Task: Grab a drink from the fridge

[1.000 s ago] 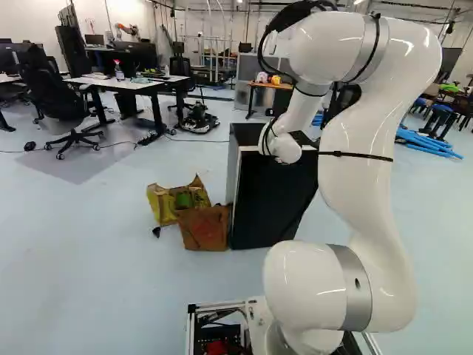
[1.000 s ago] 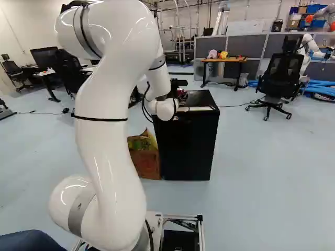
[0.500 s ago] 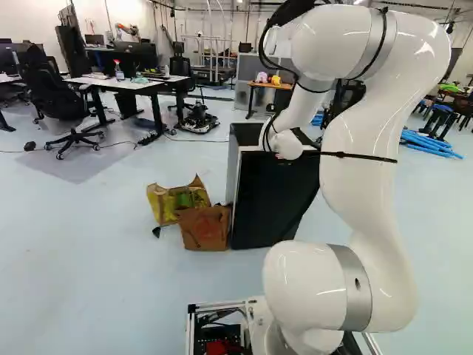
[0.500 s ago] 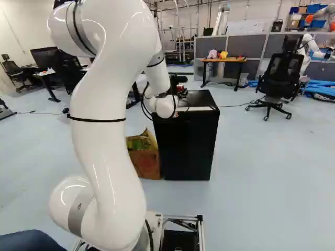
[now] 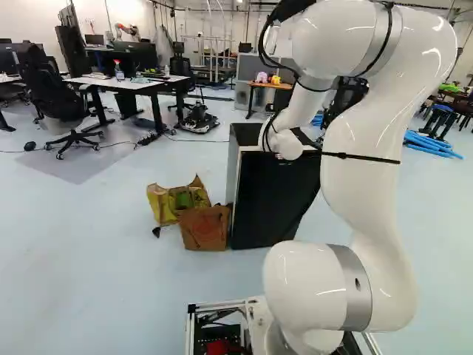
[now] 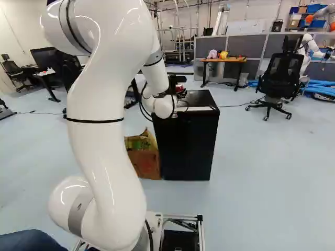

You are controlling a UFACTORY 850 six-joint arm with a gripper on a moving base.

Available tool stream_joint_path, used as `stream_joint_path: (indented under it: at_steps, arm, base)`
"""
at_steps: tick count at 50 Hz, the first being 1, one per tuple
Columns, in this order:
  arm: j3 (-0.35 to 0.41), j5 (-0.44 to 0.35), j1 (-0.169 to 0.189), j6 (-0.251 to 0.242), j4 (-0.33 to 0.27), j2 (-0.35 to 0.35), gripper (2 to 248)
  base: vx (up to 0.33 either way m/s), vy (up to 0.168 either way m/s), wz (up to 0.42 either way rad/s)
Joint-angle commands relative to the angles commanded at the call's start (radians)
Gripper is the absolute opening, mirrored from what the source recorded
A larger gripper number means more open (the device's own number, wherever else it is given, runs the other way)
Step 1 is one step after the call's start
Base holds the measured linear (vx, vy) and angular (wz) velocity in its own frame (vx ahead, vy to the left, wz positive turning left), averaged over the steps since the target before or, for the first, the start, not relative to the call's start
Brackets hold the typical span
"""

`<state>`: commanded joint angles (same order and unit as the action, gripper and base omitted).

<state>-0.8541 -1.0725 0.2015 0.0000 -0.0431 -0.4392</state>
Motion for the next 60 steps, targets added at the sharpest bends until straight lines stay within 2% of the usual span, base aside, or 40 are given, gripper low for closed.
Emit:
stream_joint_path:
  at_steps: [30, 60]
  arm:
    - [0.143, 0.037, -0.038, 0.0, 0.008, 0.134, 100]
    - [0.388, 0.101, -0.102, 0.0, 0.022, 0.364, 100]
  base:
    - [0.0, 0.0, 0.0]
    - [0.0, 0.0, 0.0]
